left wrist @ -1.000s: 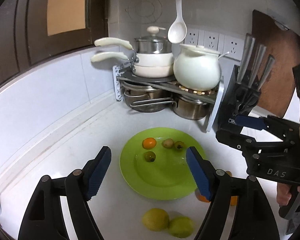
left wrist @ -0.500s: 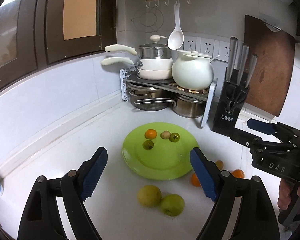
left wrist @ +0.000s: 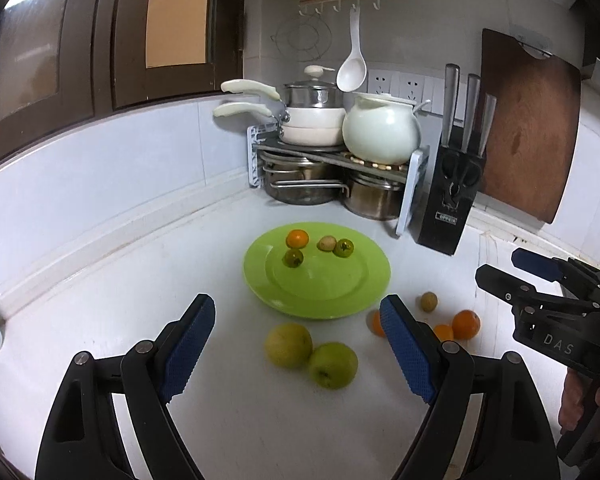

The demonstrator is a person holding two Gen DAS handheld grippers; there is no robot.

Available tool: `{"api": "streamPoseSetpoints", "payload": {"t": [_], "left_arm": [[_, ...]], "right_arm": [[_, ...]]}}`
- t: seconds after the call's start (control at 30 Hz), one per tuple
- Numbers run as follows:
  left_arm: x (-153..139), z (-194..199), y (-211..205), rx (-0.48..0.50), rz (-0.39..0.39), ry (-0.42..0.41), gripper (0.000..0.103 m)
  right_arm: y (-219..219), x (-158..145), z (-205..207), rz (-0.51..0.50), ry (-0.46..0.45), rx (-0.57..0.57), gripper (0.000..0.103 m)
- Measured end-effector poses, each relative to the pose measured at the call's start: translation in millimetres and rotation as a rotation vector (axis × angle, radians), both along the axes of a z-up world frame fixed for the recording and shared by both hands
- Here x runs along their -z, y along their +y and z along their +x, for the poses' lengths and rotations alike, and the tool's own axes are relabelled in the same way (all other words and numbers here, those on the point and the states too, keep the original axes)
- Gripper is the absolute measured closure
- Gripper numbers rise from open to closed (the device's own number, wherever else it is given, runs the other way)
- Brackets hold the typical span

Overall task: Organize fruits
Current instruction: 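Withdraw both open tools from the plate toward the remaining fruits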

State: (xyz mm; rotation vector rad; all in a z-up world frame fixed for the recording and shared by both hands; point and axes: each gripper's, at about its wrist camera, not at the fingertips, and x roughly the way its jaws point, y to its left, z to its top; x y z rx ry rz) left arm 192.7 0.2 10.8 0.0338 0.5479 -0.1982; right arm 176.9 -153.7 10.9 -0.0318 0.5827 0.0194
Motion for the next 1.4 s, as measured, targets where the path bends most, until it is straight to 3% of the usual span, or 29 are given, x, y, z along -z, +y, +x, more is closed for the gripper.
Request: {"api": "streamPoseSetpoints", "payload": {"t": [0.27, 0.87, 1.4], "left_arm": [[17.5, -10.3, -8.6, -0.007, 0.01, 0.016, 0.018], [67.7, 12.5, -21.8, -0.011, -0.004, 0.162, 0.019], [95.6, 34.1, -29.2, -0.011, -0.036, 0.25, 0.032]], "right_arm": [[-6.7, 17.7, -8.8, 0.011, 0.038, -0.018, 0.04], [-17.0, 65.5, 13.4, 0.007, 0.173, -0.087, 0.04], [-13.9, 84.9, 29.9, -0.08, 0.219, -0.166, 0.04]]}}
